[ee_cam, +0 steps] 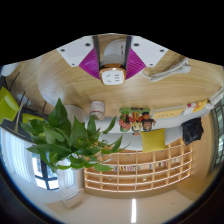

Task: Unplug charger

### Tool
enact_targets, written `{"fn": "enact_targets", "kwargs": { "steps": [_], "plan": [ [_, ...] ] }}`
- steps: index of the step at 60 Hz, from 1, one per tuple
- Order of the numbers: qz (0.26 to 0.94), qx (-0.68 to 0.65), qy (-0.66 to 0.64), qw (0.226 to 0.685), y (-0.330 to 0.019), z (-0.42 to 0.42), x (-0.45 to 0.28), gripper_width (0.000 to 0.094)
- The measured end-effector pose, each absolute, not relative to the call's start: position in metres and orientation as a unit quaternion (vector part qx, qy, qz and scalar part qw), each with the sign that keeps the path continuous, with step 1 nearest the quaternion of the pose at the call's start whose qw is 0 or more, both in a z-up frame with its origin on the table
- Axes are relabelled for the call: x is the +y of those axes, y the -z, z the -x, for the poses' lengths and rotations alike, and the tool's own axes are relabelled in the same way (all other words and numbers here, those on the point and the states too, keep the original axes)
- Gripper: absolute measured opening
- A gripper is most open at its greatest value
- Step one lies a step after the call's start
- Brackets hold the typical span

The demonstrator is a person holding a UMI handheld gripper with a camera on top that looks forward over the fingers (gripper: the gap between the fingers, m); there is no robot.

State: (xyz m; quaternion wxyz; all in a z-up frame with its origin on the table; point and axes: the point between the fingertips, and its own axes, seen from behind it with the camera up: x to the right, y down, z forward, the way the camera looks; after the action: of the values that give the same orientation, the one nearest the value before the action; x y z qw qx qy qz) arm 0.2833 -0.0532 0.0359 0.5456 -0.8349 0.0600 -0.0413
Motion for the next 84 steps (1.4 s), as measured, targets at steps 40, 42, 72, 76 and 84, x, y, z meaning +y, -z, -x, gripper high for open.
{"fn": "enact_targets", "kwargs": {
  "steps": [40,42,72,76,84],
  "plan": [
    [0.713,0.005,0.112,0.692,-0.281,-0.318,-0.037,0.0222],
    [0.735,0.007,0.110,0.669,-0.249,-0.324,-0.033,0.0221],
    [0.862,0.033,0.086,0.498,-0.023,-0.367,-0.042,0.0793],
    [0.862,0.036,0.086,0.499,-0.029,-0.369,-0.047,0.0853],
    [0.858,0.045,0.097,0.502,-0.052,-0.368,-0.072,0.0852]
  ]
}}
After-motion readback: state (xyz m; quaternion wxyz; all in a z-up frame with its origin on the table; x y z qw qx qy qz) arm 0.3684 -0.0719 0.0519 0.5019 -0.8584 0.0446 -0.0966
